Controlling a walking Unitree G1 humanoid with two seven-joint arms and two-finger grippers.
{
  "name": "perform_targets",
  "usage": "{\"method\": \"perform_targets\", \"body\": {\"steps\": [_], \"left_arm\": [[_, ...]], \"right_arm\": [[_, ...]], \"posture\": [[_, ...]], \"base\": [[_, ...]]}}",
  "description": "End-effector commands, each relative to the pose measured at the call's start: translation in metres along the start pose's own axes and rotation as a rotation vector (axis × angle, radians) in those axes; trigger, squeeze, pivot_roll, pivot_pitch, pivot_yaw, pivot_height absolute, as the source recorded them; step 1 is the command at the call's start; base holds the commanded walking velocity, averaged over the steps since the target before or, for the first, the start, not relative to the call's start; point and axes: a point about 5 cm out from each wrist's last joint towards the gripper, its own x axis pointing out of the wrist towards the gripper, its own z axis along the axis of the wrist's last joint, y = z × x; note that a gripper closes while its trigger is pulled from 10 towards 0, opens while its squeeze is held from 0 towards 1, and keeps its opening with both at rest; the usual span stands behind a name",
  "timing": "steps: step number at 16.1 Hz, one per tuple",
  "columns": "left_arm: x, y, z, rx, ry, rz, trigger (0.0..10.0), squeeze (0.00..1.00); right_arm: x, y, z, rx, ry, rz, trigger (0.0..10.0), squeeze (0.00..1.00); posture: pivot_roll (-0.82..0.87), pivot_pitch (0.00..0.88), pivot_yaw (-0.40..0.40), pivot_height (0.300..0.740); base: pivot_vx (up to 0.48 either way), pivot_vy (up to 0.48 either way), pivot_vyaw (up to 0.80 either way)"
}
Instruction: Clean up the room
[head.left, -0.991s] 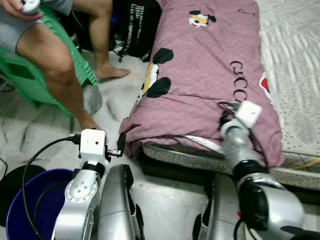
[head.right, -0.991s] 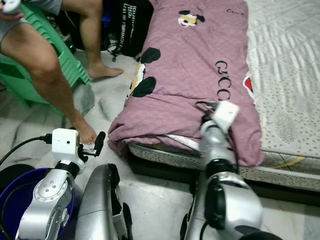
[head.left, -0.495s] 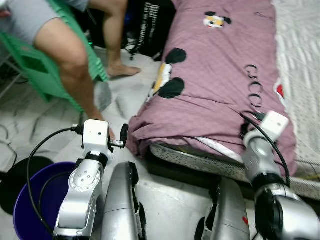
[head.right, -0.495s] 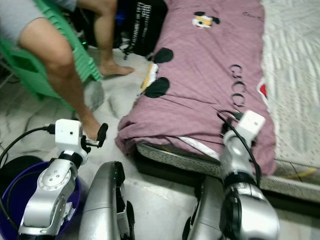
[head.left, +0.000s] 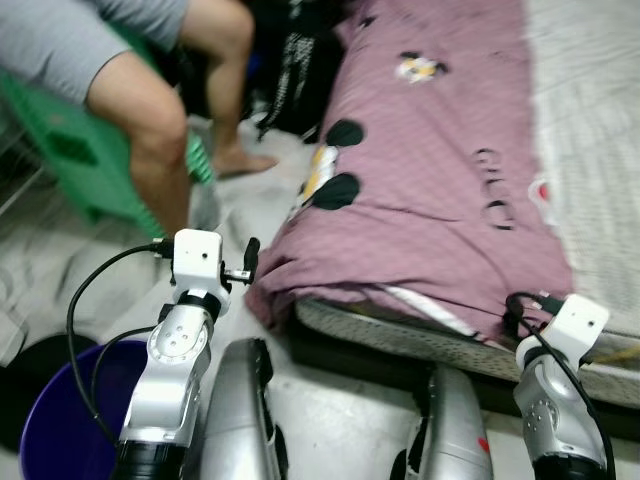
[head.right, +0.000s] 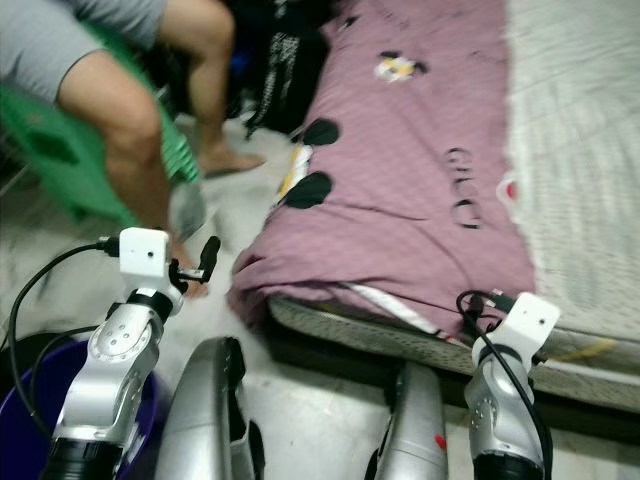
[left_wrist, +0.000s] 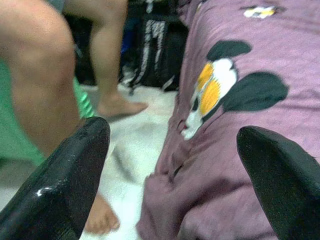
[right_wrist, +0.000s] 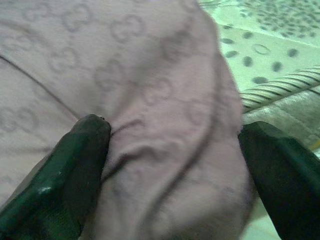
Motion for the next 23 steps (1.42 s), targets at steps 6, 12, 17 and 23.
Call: {"method": "perform_targets", "body": {"steps": [6, 12, 17, 23], "left_arm": [[0.020, 0.015, 0.007, 0.014, -0.081, 0.075, 10.0, 0.00], [0.034, 0.016, 0.013, 0.002, -0.131, 0.097, 10.0, 0.00], [0.032, 0.014, 0.009, -0.009, -0.134, 0.087, 10.0, 0.00], [0.028, 0.010, 0.000, -0.012, -0.120, 0.092, 10.0, 0.00]], "right_arm": [[-0.018, 0.066, 0.076, -0.155, -0.379, 0.211, 10.0, 1.00], [-0.029, 0.130, 0.088, -0.052, -0.432, 0.466, 10.0, 0.00], [-0.033, 0.147, 0.075, -0.073, -0.427, 0.519, 10.0, 0.00], [-0.035, 0.163, 0.066, -0.097, -0.413, 0.559, 10.0, 0.00]], "posture": [[0.01, 0.000, 0.050, 0.524], [0.01, 0.000, 0.051, 0.524], [0.01, 0.000, 0.053, 0.571], [0.03, 0.000, 0.025, 0.633]], "base": [[0.000, 0.000, 0.00], [0.000, 0.000, 0.00], [0.000, 0.000, 0.00], [0.000, 0.000, 0.00]]}}
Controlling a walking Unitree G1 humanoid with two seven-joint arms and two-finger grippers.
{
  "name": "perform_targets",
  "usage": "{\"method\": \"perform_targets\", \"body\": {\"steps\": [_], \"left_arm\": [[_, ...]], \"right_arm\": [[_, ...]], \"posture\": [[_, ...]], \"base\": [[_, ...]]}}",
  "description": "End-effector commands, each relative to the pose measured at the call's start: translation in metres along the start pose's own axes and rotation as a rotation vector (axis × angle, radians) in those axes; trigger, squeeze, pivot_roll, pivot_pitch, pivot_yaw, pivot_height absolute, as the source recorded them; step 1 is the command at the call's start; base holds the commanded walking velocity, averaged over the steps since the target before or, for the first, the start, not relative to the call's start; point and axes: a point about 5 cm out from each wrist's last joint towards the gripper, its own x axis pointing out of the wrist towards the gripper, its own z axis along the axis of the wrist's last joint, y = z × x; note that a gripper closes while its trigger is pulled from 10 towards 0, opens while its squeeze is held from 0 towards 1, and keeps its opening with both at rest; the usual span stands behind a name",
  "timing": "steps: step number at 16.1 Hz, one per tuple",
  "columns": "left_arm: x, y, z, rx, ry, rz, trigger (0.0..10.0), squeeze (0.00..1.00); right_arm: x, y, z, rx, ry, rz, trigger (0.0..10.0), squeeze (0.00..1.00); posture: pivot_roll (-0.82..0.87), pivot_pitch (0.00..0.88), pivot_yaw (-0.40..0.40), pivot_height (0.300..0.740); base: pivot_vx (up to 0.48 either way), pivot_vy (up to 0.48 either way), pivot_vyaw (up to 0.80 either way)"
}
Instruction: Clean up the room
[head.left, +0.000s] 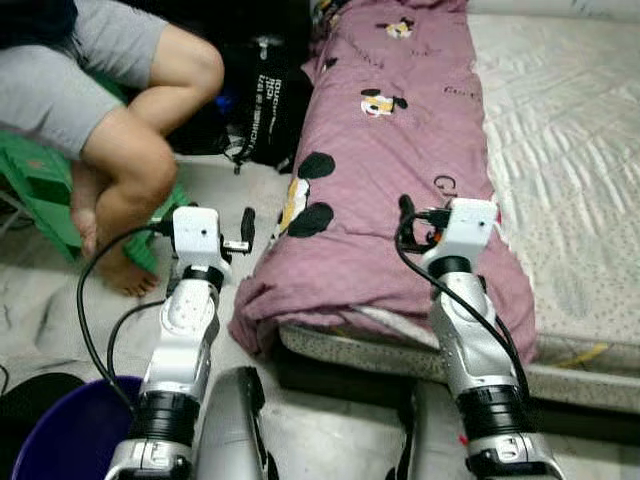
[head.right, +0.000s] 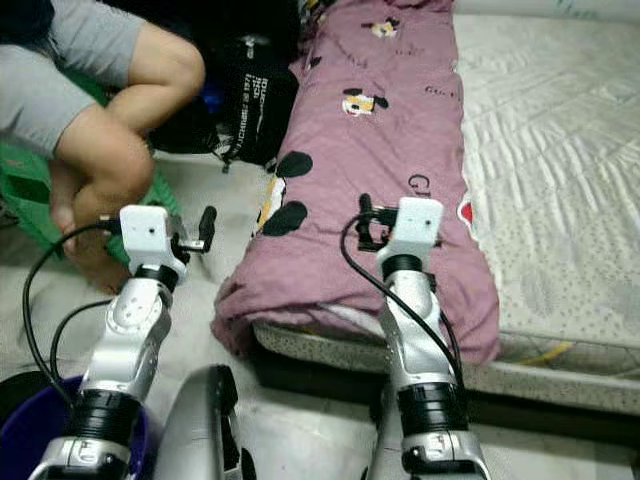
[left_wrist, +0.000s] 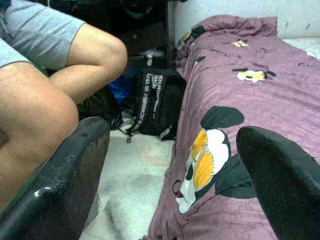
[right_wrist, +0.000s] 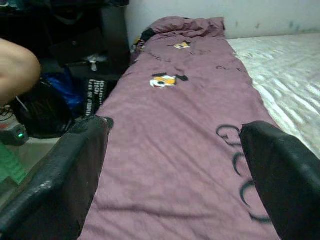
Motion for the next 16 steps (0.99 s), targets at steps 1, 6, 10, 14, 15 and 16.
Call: {"method": "perform_targets", "body": {"steps": [1, 6, 10, 14, 15, 16], "left_arm": [[-0.002, 0.002, 0.001, 0.012, -0.009, 0.009, 10.0, 0.00], [-0.003, 0.002, -0.002, 0.023, 0.005, 0.002, 10.0, 0.00], [-0.004, -0.002, -0.003, 0.009, 0.009, -0.001, 10.0, 0.00], [-0.005, -0.004, -0.005, 0.007, 0.019, -0.005, 10.0, 0.00], [-0.004, -0.004, -0.005, 0.008, 0.021, -0.003, 10.0, 0.00], [-0.004, -0.004, -0.006, 0.002, 0.018, 0.009, 10.0, 0.00]], "right_arm": [[0.003, 0.004, 0.000, -0.004, -0.003, 0.011, 10.0, 0.00], [-0.004, 0.005, -0.013, -0.038, 0.040, -0.017, 10.0, 0.00], [-0.008, -0.002, -0.018, -0.038, 0.051, -0.014, 10.0, 0.00], [-0.010, -0.006, -0.023, -0.049, 0.069, -0.032, 10.0, 0.00], [-0.009, -0.006, -0.023, -0.049, 0.071, -0.033, 10.0, 0.00], [-0.009, -0.006, -0.024, -0.049, 0.073, -0.035, 10.0, 0.00]], "posture": [[0.03, 0.000, 0.027, 0.647], [0.02, 0.000, 0.038, 0.689], [0.02, 0.000, 0.028, 0.702], [0.02, 0.000, 0.026, 0.740], [0.02, 0.000, 0.025, 0.740], [0.02, 0.000, 0.025, 0.740]], "base": [[0.000, 0.000, 0.00], [0.000, 0.000, 0.00], [0.000, 0.000, 0.00], [0.000, 0.000, 0.00], [0.000, 0.000, 0.00], [0.000, 0.000, 0.00]]}}
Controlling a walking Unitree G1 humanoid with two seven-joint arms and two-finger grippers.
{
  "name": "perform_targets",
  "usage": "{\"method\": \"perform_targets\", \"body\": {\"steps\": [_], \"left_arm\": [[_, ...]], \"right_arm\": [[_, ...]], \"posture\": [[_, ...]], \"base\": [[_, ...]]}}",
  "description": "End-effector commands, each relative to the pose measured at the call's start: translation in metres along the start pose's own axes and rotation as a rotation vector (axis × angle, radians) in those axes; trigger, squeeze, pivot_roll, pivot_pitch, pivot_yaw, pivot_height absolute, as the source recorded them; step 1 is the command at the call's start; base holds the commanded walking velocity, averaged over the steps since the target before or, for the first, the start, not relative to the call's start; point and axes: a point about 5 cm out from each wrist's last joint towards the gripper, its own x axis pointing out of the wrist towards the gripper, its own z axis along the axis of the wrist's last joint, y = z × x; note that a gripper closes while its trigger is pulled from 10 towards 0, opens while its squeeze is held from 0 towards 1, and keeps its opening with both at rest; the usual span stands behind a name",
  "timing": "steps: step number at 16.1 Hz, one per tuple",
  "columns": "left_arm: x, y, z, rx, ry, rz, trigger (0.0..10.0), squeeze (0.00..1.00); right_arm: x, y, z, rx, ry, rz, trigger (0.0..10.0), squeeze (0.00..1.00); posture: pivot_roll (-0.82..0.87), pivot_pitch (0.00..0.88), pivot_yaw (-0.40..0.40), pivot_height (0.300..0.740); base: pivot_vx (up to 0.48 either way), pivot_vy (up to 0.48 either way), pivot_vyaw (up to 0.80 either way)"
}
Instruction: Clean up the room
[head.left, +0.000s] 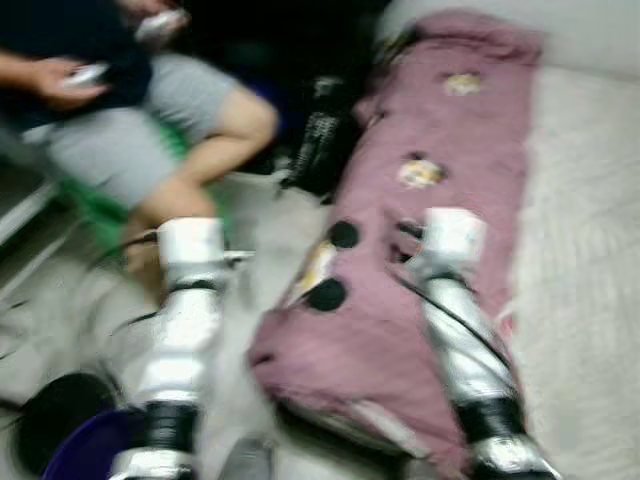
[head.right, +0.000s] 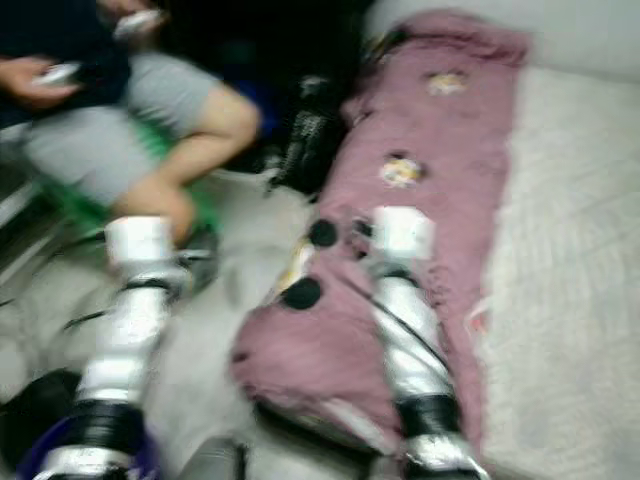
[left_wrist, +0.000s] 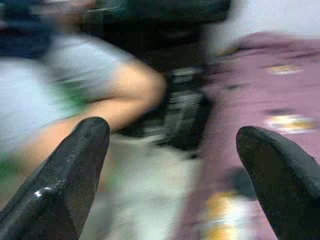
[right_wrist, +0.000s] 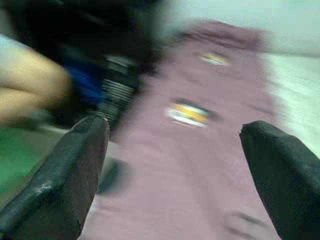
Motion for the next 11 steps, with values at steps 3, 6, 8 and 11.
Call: {"method": "perform_targets", "body": {"steps": [3, 6, 8, 11], "left_arm": [[-0.0030, 0.0157, -0.0025, 0.037, 0.007, 0.049, 10.0, 0.00], [-0.0028, 0.0141, -0.0040, 0.034, 0.015, 0.043, 10.0, 0.00], [-0.0029, 0.0143, -0.0042, 0.030, 0.013, 0.047, 10.0, 0.00], [-0.0024, 0.0146, -0.0045, 0.035, 0.014, 0.053, 10.0, 0.00]], "right_arm": [[0.0022, 0.0143, 0.0027, 0.021, -0.005, 0.029, 10.0, 0.00], [0.0025, 0.0144, 0.0009, 0.014, 0.002, 0.030, 10.0, 0.00], [0.0036, 0.0145, -0.0006, 0.004, 0.012, 0.023, 10.0, 0.00], [0.0046, 0.0144, -0.0012, 0.001, 0.016, 0.021, 10.0, 0.00]], "posture": [[0.02, 0.000, 0.021, 0.740], [0.02, 0.000, 0.018, 0.740], [0.02, 0.000, 0.018, 0.740], [0.02, 0.000, 0.015, 0.740]], "base": [[0.000, 0.000, 0.00], [0.000, 0.000, 0.00], [0.000, 0.000, 0.00], [0.000, 0.000, 0.00]]}}
